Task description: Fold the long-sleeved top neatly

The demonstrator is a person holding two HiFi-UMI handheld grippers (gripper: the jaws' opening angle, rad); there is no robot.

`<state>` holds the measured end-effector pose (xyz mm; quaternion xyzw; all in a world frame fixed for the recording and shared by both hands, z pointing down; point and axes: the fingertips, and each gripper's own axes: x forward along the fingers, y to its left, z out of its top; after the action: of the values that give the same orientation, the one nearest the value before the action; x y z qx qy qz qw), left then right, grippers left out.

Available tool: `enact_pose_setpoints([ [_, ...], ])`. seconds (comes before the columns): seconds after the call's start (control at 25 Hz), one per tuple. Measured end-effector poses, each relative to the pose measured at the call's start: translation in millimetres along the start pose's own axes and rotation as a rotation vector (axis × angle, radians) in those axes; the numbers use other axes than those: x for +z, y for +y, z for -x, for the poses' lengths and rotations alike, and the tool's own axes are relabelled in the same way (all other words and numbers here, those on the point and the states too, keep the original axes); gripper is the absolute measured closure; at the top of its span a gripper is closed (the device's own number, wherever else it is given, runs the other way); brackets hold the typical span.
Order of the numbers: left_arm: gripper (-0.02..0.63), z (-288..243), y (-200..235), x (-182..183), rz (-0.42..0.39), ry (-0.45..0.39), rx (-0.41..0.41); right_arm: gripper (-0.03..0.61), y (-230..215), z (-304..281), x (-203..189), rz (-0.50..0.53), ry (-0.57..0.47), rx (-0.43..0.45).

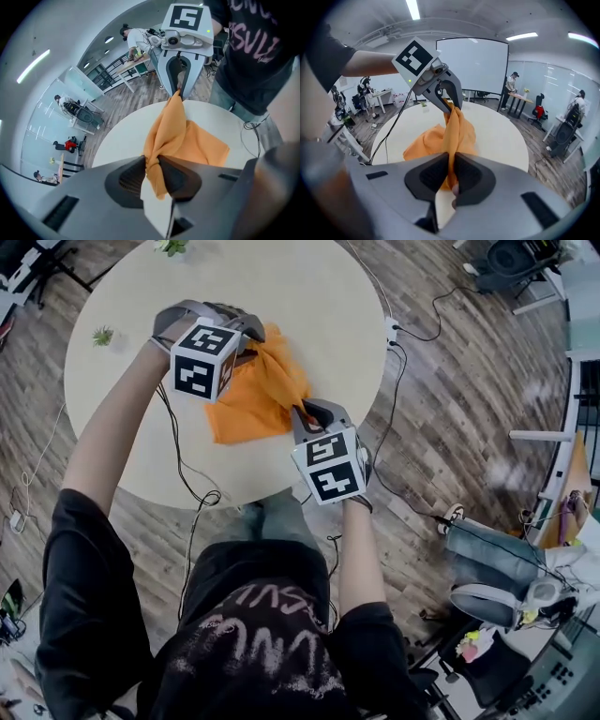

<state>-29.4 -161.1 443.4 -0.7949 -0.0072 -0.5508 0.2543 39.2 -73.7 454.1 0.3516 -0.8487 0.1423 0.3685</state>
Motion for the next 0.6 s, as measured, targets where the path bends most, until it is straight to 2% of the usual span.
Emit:
enact_pose_setpoints([
  [0.36,0.522,6,-55,-56,0.028,0.030,0.095,0.535,79,-34,6,0.078,0.042,0.065],
  [0.6,0.518,2,-74,-91,0.063,0.031,0.175,0.535,118,-64,12,0.099,0.069,0.104],
])
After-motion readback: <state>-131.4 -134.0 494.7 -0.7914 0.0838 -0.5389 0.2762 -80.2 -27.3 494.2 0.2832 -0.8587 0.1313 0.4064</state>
